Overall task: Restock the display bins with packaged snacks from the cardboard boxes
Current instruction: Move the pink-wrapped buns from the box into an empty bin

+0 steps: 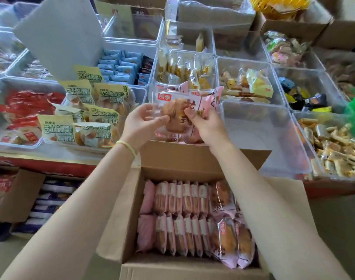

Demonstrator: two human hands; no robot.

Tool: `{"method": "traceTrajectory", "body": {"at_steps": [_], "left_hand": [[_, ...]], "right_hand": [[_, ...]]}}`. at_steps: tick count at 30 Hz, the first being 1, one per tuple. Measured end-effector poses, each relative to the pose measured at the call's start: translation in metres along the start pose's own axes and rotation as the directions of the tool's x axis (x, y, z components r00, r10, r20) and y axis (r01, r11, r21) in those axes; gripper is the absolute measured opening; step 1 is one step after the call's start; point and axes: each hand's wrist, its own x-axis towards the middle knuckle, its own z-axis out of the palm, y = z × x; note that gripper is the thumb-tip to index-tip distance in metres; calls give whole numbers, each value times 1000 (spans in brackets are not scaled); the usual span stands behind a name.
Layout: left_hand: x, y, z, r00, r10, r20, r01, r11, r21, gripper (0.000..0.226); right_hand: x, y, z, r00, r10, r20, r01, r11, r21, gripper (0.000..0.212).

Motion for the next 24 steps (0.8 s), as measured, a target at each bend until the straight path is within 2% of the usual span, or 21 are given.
{"method": "traceTrajectory", "body": {"at_steps": [2,4,7,11,15,18,20,22,24], "left_hand": [[39,-3,-4,998,56,-12,-52,975,214,32],[71,-13,-4,998,60,-4,-55,942,332,30],[101,-33,2,1000,4,31,-16,906,422,32],[120,-52,7,979,-182,92,121,882,455,50],[113,-56,3,979,-192,73,141,887,440,55],[88,-44,0,999,-28,-37,40,931,364,40],[56,-27,2,990,101,-97,-81,978,193,20],[16,-11,10,986,155,-61,-155,988,3,16],[-22,-8,23,981,179,76,-174,982,-73,19]], "right_hand": [[35,-2,9,1000,22,-6,-23,991,-130,65],[63,3,22,994,106,2,-103,967,-235,69],[91,18,41,984,178,0,-171,941,-292,49],[103,32,52,972,236,-11,-228,924,-306,59],[97,30,47,974,223,-34,-225,947,-230,53],[77,19,39,985,129,-114,-145,979,-144,27],[45,6,30,987,57,-148,-69,995,-77,15],[0,-7,16,996,22,-81,-15,997,78,20],[-43,-6,0,999,17,48,-24,988,150,24]]}}
